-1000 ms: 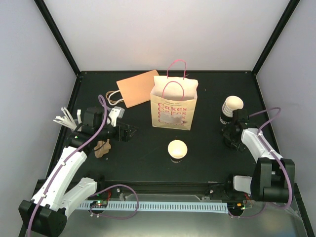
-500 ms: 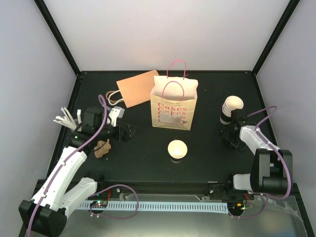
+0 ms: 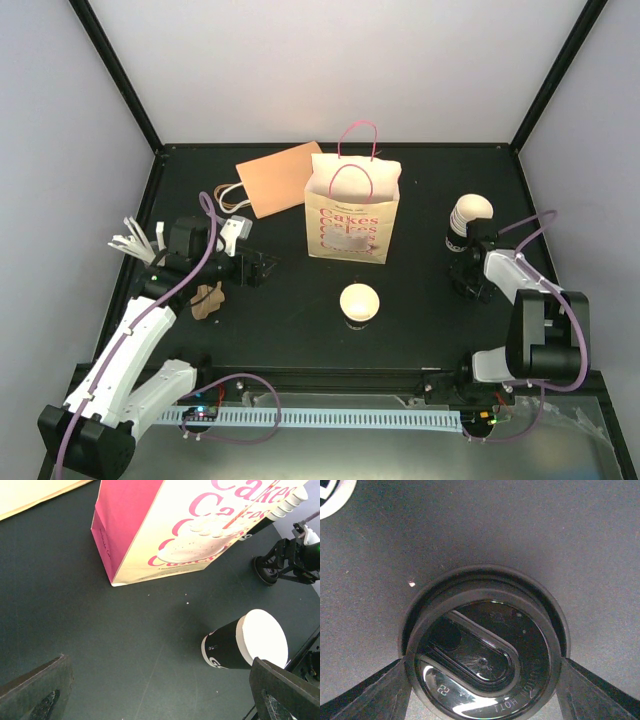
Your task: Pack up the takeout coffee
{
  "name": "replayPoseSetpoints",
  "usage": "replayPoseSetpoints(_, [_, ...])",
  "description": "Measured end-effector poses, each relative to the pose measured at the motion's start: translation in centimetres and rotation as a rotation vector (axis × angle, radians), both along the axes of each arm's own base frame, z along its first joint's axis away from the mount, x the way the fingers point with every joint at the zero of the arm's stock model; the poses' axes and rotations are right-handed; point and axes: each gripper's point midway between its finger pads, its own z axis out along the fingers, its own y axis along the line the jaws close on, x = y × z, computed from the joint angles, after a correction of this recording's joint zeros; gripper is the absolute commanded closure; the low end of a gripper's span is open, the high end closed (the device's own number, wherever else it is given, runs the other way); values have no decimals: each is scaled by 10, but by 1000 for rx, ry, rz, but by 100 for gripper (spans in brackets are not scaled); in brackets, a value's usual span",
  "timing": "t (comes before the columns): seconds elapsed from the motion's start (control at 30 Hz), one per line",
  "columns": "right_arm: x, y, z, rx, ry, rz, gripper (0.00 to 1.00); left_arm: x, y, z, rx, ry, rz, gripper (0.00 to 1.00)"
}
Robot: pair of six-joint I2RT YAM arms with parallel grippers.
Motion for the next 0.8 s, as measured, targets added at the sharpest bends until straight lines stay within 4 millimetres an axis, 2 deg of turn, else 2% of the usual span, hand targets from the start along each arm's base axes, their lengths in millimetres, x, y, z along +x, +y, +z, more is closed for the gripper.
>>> replayPoseSetpoints(0.27, [3, -2, -1, -12, 8, 12, 18, 0, 0, 0, 0, 0, 0, 1])
replayPoseSetpoints(0.57, [4, -3, -2, -18, 11, 18, 24, 0, 0, 0, 0, 0, 0, 1])
replayPoseSetpoints(0.8, [4, -2, 2, -19, 2, 29, 25, 0, 0, 0, 0, 0, 0, 1])
